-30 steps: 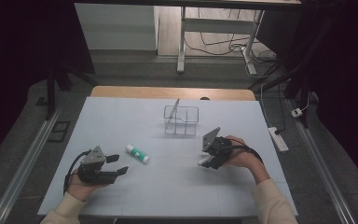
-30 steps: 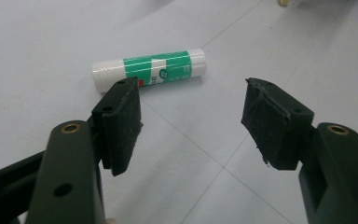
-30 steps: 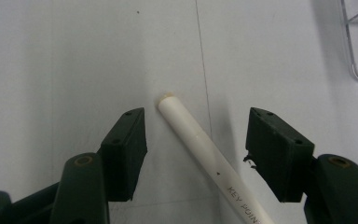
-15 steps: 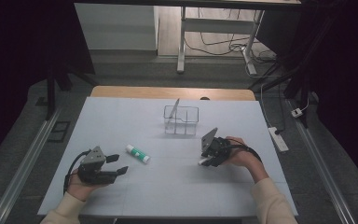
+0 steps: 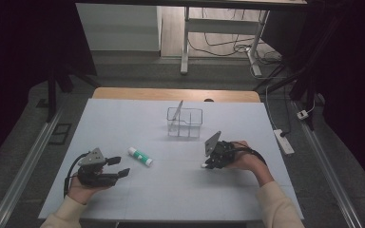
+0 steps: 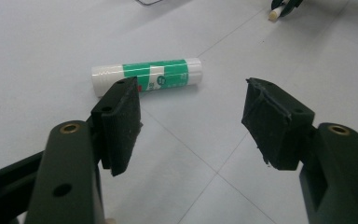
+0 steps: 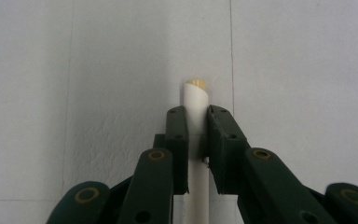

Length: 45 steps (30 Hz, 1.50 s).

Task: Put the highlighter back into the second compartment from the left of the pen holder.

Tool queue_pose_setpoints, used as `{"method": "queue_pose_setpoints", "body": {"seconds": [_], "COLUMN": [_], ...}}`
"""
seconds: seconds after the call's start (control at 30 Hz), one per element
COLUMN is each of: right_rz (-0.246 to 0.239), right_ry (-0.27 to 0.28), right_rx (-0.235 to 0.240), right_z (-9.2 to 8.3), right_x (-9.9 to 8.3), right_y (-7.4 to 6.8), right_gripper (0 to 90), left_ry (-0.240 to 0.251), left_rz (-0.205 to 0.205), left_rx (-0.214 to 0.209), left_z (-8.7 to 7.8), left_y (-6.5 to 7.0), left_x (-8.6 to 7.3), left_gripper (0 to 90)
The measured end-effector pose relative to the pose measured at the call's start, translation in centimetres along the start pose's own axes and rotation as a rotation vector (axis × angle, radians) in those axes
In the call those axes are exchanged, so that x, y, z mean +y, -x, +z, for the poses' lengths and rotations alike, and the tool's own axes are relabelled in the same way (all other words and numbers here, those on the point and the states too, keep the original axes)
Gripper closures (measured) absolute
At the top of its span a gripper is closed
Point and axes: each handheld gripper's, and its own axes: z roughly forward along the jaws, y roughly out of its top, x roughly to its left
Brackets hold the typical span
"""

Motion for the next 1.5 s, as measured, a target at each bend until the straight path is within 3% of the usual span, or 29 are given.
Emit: {"method": "queue_pose_setpoints", "body": {"seconds": [0.2, 0.5, 0.87, 1.33, 1.5], "right_rz": [0.016, 0.074, 0.103, 0.180, 0.206], "right_ry": [0.011, 0.130, 0.242, 0.389, 0.469], "right_rx": [-0.020, -0.054, -0.103, -0.160, -0.183], "right_z": [-0.2, -1.9, -3.8, -5.6, -6.2], "right_x": [0.0, -0.2, 0.2, -0.1, -0.3], "right_y": [0.2, 0.5, 0.3, 0.4, 0.5], "right_gripper": [77.8, 77.8, 77.8, 77.7, 77.7], "left_ry": [0.003, 0.003, 0.003, -0.001, -0.003], "left_rz": [-0.001, -0.002, -0.001, 0.002, 0.005], "left_rx": [0.000, 0.002, 0.002, 0.003, 0.003], "left_z": [-0.1, -0.1, -0.1, 0.0, 0.0], "left_y": [0.0, 0.0, 0.0, 0.0, 0.0], "left_x": [0.0, 0.0, 0.0, 0.0, 0.0], "left_gripper": [37.2, 37.2, 37.2, 37.2, 37.2]}}
